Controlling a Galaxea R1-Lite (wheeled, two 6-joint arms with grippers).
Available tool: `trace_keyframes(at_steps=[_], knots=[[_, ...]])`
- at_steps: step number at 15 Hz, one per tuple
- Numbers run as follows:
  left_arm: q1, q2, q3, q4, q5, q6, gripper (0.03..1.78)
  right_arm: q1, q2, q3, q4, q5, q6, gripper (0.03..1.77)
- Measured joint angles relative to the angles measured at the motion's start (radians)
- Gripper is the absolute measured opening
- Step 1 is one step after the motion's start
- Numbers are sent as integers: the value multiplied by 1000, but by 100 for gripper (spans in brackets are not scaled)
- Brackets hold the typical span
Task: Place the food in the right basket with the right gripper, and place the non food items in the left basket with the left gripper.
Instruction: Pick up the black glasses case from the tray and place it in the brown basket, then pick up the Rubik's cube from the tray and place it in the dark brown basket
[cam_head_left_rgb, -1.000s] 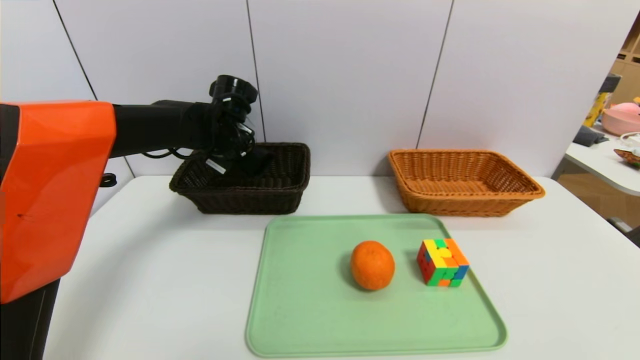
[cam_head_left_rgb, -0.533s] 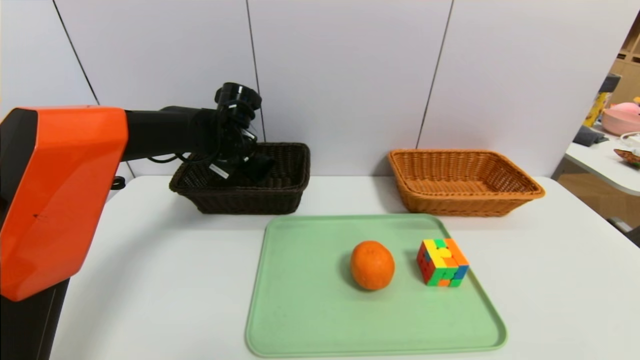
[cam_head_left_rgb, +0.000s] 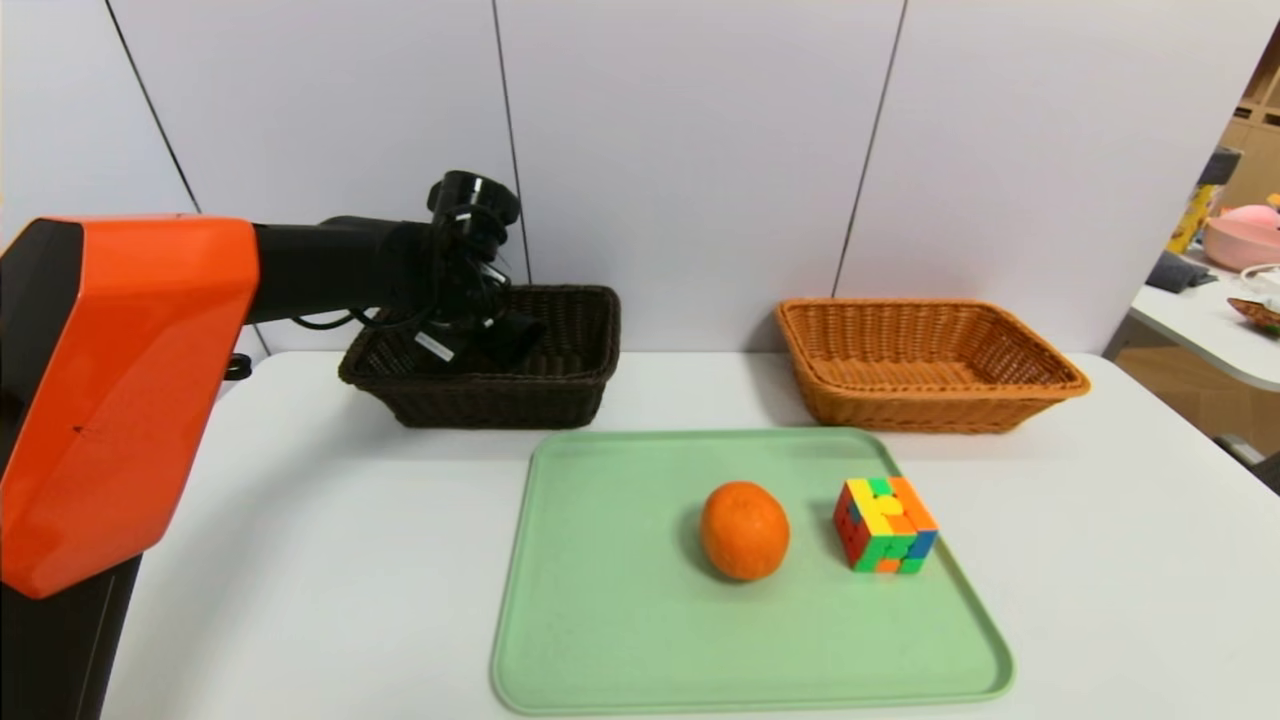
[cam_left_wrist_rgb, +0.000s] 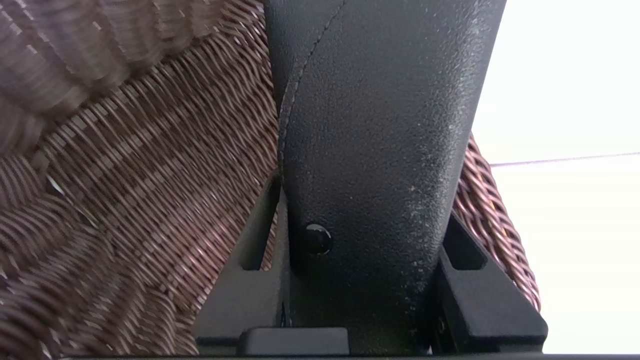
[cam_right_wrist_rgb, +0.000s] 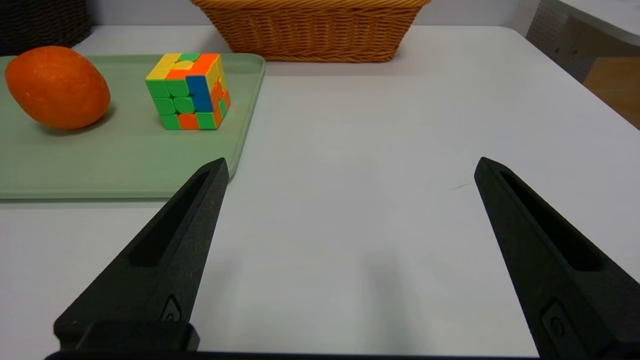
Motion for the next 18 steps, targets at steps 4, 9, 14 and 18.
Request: trace_keyframes(at_steps=[4,9,14,18], knots=[[9,0,0,20,-3,5,71,0,0,0,0,0,0,170],[13,0,0,28,-2,-2,111,0,0,0,0,0,-1,170],[18,-14,0,28,-4,48,139,0,0,0,0,0,0,170],[18,-85,7,27,-47,196,151,0,0,0,1,0,0,170]])
